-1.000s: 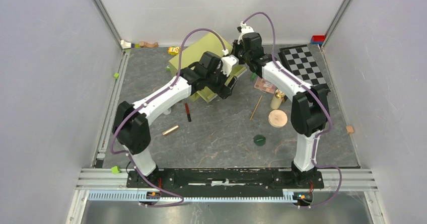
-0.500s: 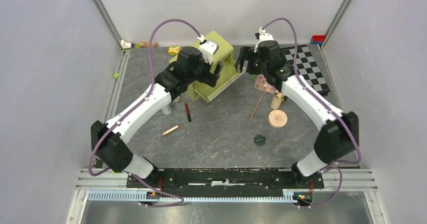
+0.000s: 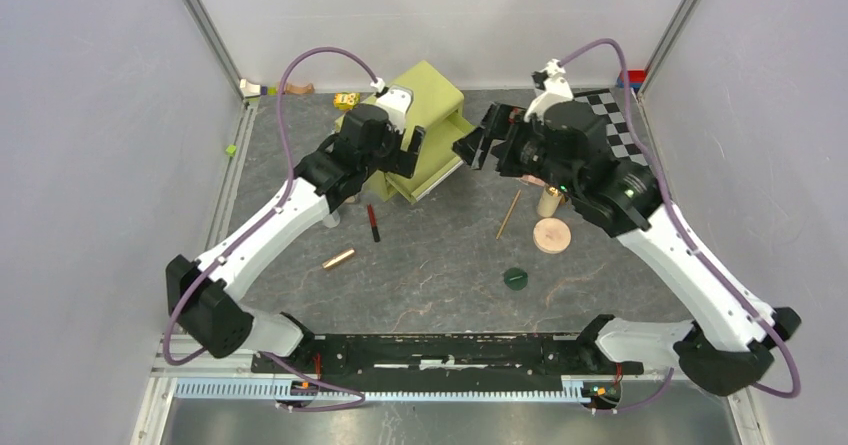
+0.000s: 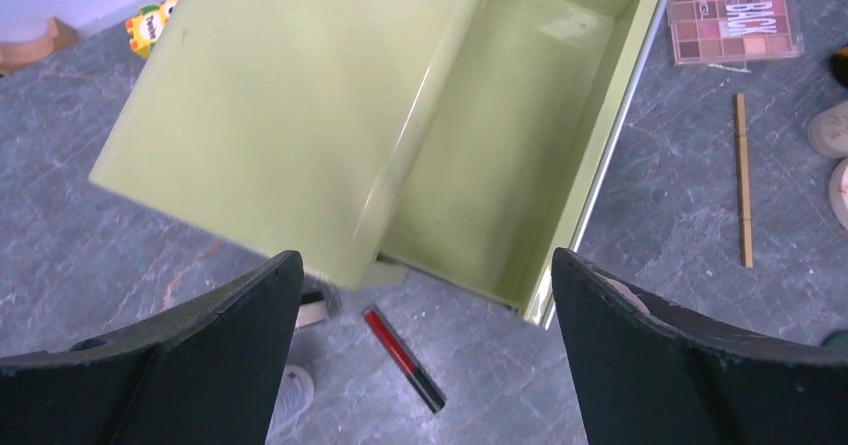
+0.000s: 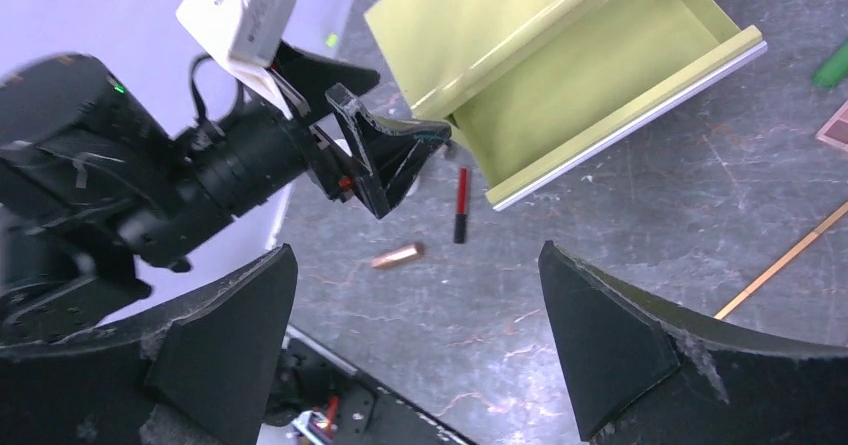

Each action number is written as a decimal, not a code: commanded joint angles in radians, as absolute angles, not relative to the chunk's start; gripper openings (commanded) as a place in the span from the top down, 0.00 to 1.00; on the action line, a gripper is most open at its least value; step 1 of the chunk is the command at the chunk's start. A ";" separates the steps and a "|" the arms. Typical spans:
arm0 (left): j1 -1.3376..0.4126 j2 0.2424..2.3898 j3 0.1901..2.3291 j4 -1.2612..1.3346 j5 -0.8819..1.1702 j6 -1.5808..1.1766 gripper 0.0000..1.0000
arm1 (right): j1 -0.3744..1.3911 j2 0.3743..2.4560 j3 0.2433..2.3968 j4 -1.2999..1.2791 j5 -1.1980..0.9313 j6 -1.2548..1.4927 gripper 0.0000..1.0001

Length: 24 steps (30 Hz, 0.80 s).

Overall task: Organize the makeup
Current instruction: Pick up the makeup from the center of the board.

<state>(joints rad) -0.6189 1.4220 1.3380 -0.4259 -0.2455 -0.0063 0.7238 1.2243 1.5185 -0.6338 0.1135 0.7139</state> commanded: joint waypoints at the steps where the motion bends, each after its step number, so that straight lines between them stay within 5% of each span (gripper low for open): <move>1: -0.608 1.294 1.275 -0.437 -0.272 -0.080 0.00 | 0.738 1.142 1.571 -0.660 0.104 0.814 0.02; 24: -0.570 0.922 0.994 -0.492 -0.257 -0.167 0.00 | 0.762 0.981 1.458 -0.535 0.026 0.805 0.02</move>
<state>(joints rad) -0.5724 0.9524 1.0073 -0.4923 -0.2462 -0.1131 0.7544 1.0180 1.4853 -0.6060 0.0532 0.8150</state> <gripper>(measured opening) 0.996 0.979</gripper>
